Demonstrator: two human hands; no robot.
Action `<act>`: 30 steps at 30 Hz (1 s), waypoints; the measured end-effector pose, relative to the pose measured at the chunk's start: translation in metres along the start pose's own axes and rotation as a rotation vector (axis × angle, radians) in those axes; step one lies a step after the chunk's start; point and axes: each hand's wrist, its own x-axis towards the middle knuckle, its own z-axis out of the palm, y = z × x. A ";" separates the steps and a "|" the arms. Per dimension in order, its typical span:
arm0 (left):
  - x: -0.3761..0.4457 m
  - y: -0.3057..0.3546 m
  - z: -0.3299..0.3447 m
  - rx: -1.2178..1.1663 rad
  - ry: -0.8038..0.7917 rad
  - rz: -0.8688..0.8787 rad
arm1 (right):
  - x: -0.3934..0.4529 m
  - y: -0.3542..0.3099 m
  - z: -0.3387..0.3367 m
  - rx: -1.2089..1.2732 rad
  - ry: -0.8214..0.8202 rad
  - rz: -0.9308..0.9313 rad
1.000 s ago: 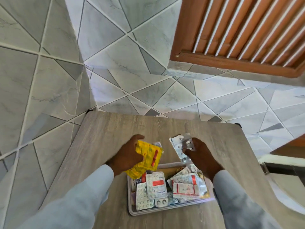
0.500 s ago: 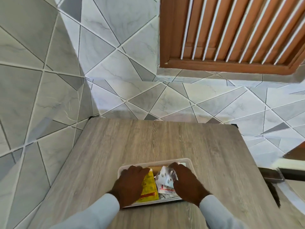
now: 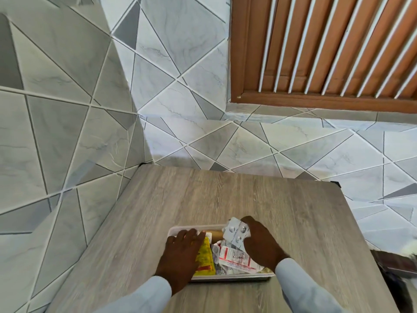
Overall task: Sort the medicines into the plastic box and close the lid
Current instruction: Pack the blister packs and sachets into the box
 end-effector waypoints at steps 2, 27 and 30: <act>0.005 0.003 -0.002 0.050 -0.045 -0.042 | 0.002 -0.002 0.002 0.057 -0.045 0.020; 0.014 -0.042 -0.004 -0.359 0.350 -0.029 | -0.023 0.025 0.031 -0.200 0.395 0.342; 0.006 -0.073 0.003 -0.601 0.194 -0.331 | -0.028 0.039 0.027 0.115 0.369 0.541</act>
